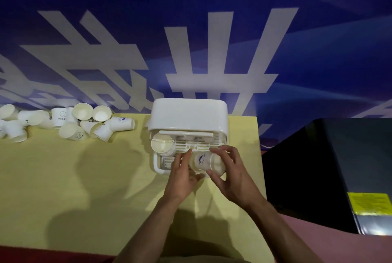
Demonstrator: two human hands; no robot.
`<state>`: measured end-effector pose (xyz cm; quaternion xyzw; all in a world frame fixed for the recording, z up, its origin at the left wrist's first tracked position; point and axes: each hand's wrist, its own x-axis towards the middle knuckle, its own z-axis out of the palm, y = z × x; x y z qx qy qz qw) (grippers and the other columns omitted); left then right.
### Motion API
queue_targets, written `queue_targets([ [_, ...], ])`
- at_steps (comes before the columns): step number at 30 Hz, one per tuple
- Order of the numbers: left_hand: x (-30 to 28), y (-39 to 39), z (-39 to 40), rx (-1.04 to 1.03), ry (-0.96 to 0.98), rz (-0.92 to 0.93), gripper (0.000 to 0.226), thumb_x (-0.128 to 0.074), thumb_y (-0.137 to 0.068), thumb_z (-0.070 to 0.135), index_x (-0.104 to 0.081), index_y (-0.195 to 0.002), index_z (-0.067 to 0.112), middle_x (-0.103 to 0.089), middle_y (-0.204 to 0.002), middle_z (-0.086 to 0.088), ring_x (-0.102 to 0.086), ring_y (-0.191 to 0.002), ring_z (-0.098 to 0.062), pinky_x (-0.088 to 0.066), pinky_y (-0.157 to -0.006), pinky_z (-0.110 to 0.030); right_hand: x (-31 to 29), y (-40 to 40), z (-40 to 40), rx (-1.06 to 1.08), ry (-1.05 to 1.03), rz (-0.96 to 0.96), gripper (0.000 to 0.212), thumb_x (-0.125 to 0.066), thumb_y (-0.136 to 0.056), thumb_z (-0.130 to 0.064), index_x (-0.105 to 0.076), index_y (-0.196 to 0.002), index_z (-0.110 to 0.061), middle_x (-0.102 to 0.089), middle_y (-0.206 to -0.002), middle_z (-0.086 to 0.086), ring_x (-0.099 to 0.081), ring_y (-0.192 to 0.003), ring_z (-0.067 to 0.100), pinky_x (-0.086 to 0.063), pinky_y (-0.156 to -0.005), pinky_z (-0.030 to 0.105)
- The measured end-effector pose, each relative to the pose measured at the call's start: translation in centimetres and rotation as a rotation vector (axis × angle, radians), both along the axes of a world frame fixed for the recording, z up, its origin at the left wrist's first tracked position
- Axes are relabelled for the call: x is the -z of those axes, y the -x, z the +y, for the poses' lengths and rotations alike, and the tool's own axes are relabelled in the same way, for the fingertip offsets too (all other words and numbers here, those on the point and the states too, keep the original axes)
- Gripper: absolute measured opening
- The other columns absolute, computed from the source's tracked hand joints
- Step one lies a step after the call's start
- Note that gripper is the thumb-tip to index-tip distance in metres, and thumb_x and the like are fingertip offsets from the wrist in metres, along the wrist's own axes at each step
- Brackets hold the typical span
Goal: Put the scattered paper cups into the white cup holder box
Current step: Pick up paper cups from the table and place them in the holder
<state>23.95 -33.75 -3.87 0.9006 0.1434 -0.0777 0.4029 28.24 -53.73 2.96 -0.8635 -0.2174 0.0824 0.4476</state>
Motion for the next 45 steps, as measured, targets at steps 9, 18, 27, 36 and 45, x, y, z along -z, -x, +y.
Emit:
queue_targets([
  [9, -2.2, 6.5, 3.7, -0.123, 0.055, -0.102, 0.071, -0.08, -0.084, 0.034, -0.045, -0.145, 0.031, -0.036, -0.139, 0.014, -0.052, -0.123, -0.009, -0.052, -0.102, -0.038, 3.6, -2.3, 3.6, -0.196, 0.314, -0.043, 0.066, -0.069, -0.095, -0.042, -0.041, -0.154, -0.035, -0.042, -0.149, 0.002, -0.046, -0.134, 0.024, -0.056, -0.096, 0.043],
  [18, -3.7, 9.5, 8.1, -0.211, 0.076, -0.157, 0.059, -0.079, -0.087, 0.026, -0.05, -0.138, 0.034, -0.038, -0.131, 0.024, -0.055, -0.114, -0.002, -0.056, -0.088, -0.027, 6.4, -2.1, 6.0, -0.204, 0.487, -0.058, 0.07, -0.083, -0.084, -0.034, -0.054, -0.146, -0.02, -0.054, -0.142, 0.012, -0.052, -0.128, 0.037, -0.056, -0.095, 0.049],
  [27, -2.4, 9.9, 14.6, -0.182, 0.14, -0.121, 0.058, -0.079, -0.087, 0.027, -0.052, -0.137, 0.033, -0.038, -0.129, 0.025, -0.054, -0.114, 0.004, -0.055, -0.09, -0.028, 2.4, 2.0, 8.9, -0.076, 0.482, -0.243, 0.072, -0.081, -0.085, -0.039, -0.051, -0.145, -0.014, -0.052, -0.142, 0.018, -0.05, -0.124, 0.039, -0.052, -0.1, 0.053],
  [36, -3.4, 9.7, 28.2, -0.186, 0.22, -0.14, 0.058, -0.08, -0.086, 0.028, -0.052, -0.136, 0.035, -0.041, -0.129, 0.018, -0.053, -0.113, 0.01, -0.046, -0.08, -0.008, -1.5, 6.0, 25.7, -0.074, 0.347, -0.224, 0.05, -0.074, -0.092, -0.037, -0.058, -0.136, -0.018, -0.05, -0.138, 0.007, -0.052, -0.12, 0.026, -0.05, -0.097, 0.036],
  [45, -3.6, 12.2, 39.2, -0.223, 0.217, -0.147, 0.055, -0.08, -0.085, 0.021, -0.056, -0.133, 0.033, -0.044, -0.126, 0.016, -0.057, -0.111, 0.002, -0.051, -0.08, -0.018, 5.0, -0.7, 34.7, 0.005, 0.643, 0.047, 0.057, -0.07, -0.089, -0.022, -0.052, -0.14, -0.003, -0.027, -0.156, 0.032, -0.039, -0.136, 0.051, -0.041, -0.111, 0.058],
])
